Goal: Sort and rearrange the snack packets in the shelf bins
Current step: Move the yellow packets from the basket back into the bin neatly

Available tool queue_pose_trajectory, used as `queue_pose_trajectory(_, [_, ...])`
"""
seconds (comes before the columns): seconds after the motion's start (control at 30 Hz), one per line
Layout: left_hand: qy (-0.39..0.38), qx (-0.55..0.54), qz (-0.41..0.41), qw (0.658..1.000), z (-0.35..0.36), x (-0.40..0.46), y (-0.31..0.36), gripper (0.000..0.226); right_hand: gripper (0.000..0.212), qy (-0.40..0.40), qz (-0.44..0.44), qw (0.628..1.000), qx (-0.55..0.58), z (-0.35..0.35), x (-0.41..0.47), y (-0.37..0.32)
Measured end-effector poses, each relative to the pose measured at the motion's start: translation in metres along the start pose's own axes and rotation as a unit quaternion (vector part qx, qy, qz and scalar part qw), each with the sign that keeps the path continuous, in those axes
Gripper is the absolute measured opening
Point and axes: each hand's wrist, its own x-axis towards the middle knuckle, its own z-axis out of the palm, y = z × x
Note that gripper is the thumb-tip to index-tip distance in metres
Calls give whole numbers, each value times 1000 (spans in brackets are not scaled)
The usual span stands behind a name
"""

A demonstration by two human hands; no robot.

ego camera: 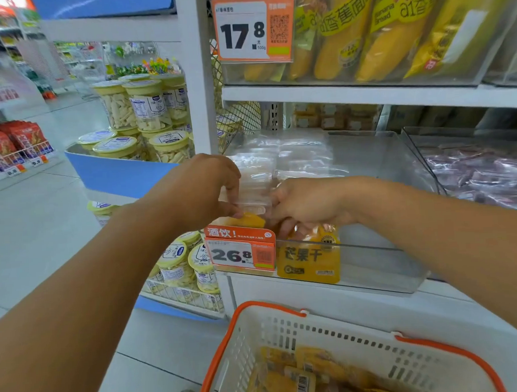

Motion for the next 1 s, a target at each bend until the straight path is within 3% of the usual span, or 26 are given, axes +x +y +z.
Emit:
queue_pose_trajectory(0.07, [-6, -1, -9, 1000, -3, -1, 4, 25, 20, -26, -13, 999, -13, -7, -13, -1])
queue_pose_trajectory(0.1, [-6, -4, -10, 1000, -4, -1, 7, 30, 22, 0, -21, 999, -44, -12, -21, -1])
queue_pose_trajectory(0.17, [-10, -13, -4, 1000, -6, -2, 14, 43, 22, 116, -59, 984, -123, -25, -41, -1])
queue_pose_trajectory(0.27, [-27, -27, 16, 999, -2, -5, 25, 58, 4, 309, -119, 911, -245, -41, -68, 16])
queue_pose_trajectory(0.33, [-22, -36, 38, 998, 0, -7, 34, 59, 29, 359, -56, 890, -276, -43, -74, 35])
queue_pose_trajectory(0.43, [-28, -8, 48, 998, 2, -3, 53, 65, 73, 298, 81, 935, -172, -37, -66, 55])
queue_pose_trajectory(0.47, [-31, 15, 42, 999, 4, 0, 57, 69, 75, 261, 102, 956, -89, -35, -61, 58])
queue_pose_trajectory(0.57, [-29, 98, -4, 995, 13, 9, 66, 70, 47, 188, 88, 976, 58, -27, -48, 60])
queue_pose_trajectory(0.8, [-33, 90, -68, 993, 22, 17, 71, 101, 51, 218, -7, 970, -111, -13, -22, 73])
queue_pose_trajectory(0.93, [-50, 95, -81, 991, 26, 18, 73, 89, 46, 232, 1, 965, -126, -14, -14, 74])
queue_pose_trajectory(1.0, [-55, 98, -70, 991, 24, 23, 71, 86, 55, 234, 6, 964, -129, -13, -10, 75])
